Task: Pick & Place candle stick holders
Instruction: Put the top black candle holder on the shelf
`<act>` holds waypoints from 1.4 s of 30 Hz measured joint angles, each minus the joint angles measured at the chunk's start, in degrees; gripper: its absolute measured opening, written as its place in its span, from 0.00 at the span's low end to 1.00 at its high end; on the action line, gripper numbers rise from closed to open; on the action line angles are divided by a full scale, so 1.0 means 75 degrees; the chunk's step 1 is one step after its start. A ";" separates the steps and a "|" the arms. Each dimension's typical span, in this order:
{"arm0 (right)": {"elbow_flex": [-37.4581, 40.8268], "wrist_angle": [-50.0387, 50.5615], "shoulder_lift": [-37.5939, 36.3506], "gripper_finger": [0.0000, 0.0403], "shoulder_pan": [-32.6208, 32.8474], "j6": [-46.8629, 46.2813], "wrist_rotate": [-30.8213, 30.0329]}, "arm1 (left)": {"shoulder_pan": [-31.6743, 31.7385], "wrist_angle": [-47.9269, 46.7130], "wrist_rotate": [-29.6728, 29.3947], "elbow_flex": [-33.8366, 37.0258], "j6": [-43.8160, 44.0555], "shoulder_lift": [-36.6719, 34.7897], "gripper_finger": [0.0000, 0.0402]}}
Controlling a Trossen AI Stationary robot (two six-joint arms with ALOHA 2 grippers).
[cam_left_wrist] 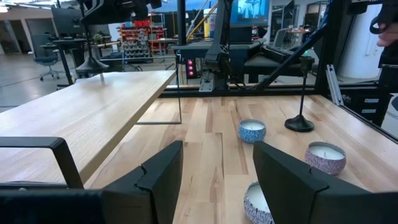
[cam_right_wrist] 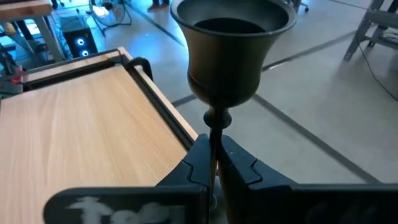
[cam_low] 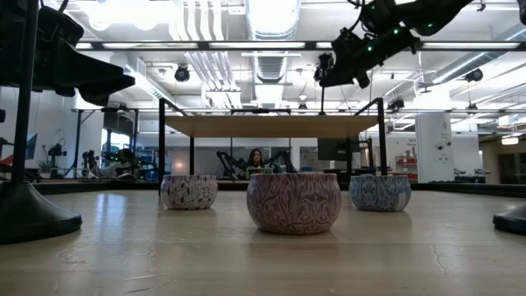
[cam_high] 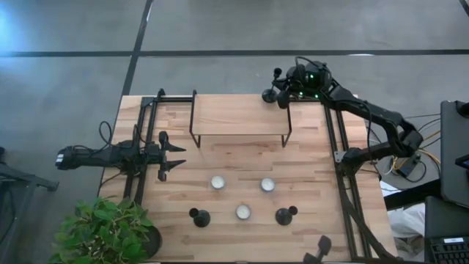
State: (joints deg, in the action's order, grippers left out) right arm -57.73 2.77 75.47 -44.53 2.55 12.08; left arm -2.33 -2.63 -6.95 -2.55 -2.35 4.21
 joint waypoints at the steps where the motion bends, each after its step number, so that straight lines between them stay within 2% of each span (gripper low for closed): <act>1: 0.0014 0.0018 -0.0039 0.02 0.0000 0.0000 0.0000 | -0.0001 0.0000 0.0002 0.0000 0.0000 0.0000 0.50; 10: 0.0029 0.0753 -0.0372 0.02 -0.0041 0.0004 0.0021 | -0.0001 0.0000 0.0002 0.0000 0.0000 0.0000 0.50; 42: 0.0590 0.0156 -0.0398 0.02 -0.0050 -0.0112 0.0079 | -0.0003 0.0000 0.0002 0.0000 0.0000 0.0000 0.50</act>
State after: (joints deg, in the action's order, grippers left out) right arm -53.31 3.95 72.49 -44.91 1.70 12.67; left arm -2.35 -2.63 -6.94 -2.55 -2.35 4.21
